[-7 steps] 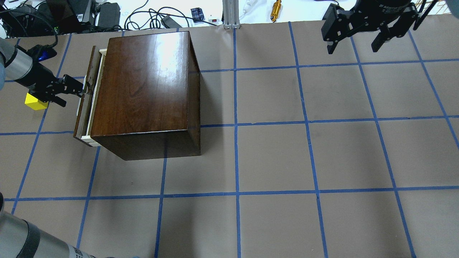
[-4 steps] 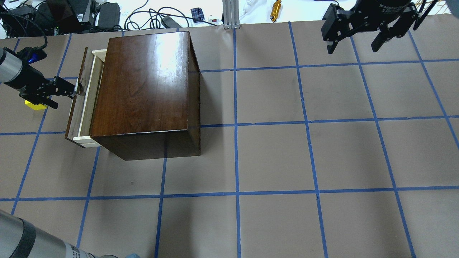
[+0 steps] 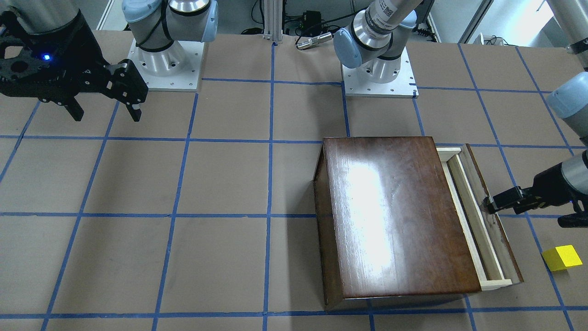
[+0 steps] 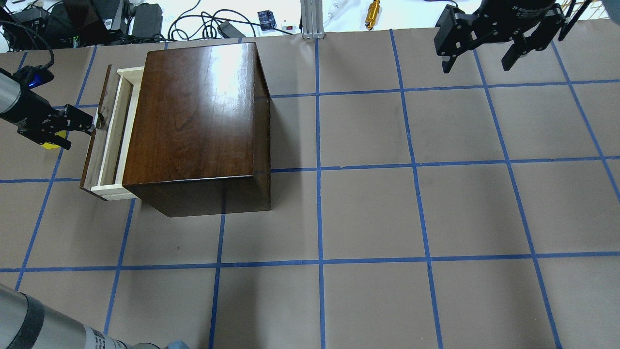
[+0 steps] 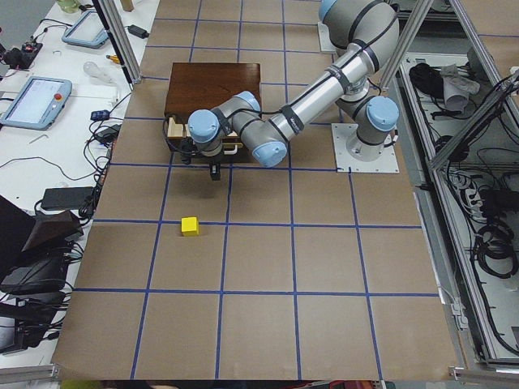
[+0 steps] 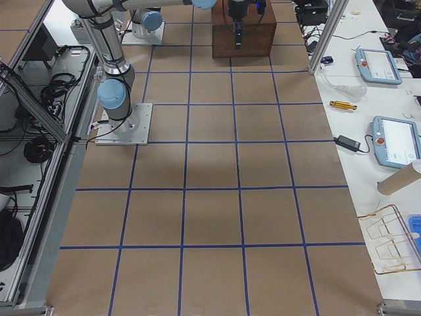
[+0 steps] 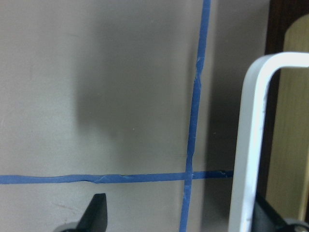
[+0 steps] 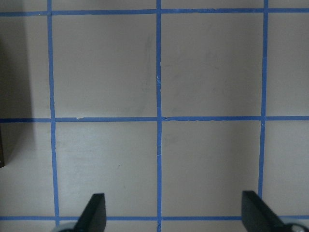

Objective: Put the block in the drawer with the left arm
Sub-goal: 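Pull the drawer open with the left gripper, away from the cabinet, then release the handle and move the left gripper above the yellow cube, then lower the left gripper and grasp the yellow cube, then lift the yellow cube and carry it over the open drawer, then lower the cube into the drawer and open the left gripper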

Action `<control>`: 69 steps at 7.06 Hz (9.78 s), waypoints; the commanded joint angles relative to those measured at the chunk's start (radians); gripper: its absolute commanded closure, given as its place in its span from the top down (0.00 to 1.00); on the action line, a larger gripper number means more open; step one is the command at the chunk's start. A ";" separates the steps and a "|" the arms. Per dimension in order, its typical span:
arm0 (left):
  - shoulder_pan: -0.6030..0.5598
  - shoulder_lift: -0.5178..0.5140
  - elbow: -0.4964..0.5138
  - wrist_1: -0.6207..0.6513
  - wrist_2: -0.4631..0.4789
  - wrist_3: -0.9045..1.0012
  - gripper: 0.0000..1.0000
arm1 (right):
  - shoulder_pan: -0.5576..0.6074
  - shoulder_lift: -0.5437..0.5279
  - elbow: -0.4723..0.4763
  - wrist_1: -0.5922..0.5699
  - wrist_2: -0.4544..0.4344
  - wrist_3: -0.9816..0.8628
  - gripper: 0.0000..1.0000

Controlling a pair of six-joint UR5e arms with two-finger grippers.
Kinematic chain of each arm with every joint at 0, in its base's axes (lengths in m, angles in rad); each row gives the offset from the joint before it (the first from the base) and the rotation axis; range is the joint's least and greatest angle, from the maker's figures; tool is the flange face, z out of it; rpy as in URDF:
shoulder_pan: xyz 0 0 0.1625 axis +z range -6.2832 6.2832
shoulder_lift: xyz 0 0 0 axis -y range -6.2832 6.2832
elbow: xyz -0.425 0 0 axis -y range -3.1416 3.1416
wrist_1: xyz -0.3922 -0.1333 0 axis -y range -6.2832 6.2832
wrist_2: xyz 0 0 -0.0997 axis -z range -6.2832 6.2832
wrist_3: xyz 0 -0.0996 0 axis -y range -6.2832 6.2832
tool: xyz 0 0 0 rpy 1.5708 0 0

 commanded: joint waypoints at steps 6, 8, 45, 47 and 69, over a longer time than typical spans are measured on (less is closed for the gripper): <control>0.025 -0.012 0.020 -0.006 -0.002 0.021 1.00 | 0.000 0.001 0.000 0.000 0.001 0.000 1.00; 0.025 0.006 0.073 -0.044 0.003 0.021 1.00 | 0.000 0.001 0.000 0.000 -0.001 0.000 1.00; 0.082 -0.328 0.298 0.233 0.143 1.647 0.00 | 0.000 0.001 0.000 0.000 0.001 0.000 1.00; 0.064 -0.235 0.313 0.088 0.124 1.623 0.00 | 0.000 0.001 0.000 0.000 0.001 0.000 1.00; -0.246 0.129 0.145 -0.162 0.118 1.003 0.91 | 0.000 0.001 0.000 0.000 0.000 0.000 1.00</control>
